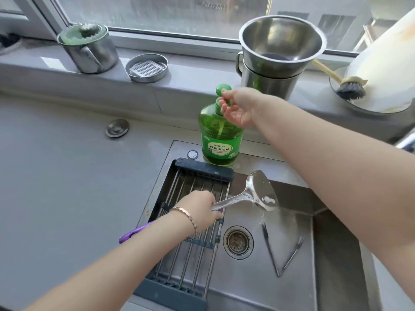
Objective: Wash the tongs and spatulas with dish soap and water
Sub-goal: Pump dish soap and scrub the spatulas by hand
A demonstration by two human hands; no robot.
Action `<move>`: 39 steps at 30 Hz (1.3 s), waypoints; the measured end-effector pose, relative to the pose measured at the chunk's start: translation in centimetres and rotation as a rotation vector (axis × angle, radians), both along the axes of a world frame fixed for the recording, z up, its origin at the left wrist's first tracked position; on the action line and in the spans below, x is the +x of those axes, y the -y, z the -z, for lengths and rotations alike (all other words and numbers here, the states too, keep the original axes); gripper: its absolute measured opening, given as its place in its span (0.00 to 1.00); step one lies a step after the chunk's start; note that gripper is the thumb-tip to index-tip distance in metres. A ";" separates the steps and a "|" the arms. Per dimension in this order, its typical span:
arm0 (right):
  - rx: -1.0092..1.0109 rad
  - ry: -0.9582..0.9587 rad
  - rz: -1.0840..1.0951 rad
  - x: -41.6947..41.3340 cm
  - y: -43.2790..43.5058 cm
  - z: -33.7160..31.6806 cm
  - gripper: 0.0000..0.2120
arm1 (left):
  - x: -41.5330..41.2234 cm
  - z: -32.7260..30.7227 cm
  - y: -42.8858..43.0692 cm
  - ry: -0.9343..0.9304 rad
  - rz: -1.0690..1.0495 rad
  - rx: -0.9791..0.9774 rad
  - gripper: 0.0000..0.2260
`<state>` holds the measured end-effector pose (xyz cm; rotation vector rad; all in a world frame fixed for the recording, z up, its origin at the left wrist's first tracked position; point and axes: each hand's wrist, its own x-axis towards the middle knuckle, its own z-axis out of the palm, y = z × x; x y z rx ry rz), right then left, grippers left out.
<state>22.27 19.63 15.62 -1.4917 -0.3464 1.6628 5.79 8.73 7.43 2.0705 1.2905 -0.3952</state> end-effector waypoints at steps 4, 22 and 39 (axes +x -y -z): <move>-0.016 -0.129 0.035 0.7 0.0 0.5 0.14 | 0.1 0.6 -0.4 -0.010 0.038 -0.008 0.09; -0.095 -0.083 0.048 0.3 0.1 -0.1 0.15 | -0.9 -0.4 -0.3 -0.118 0.108 0.000 0.10; -0.179 -0.029 -0.002 0.4 -2.4 -0.6 0.18 | -0.8 -0.8 -2.5 -0.146 0.250 0.013 0.10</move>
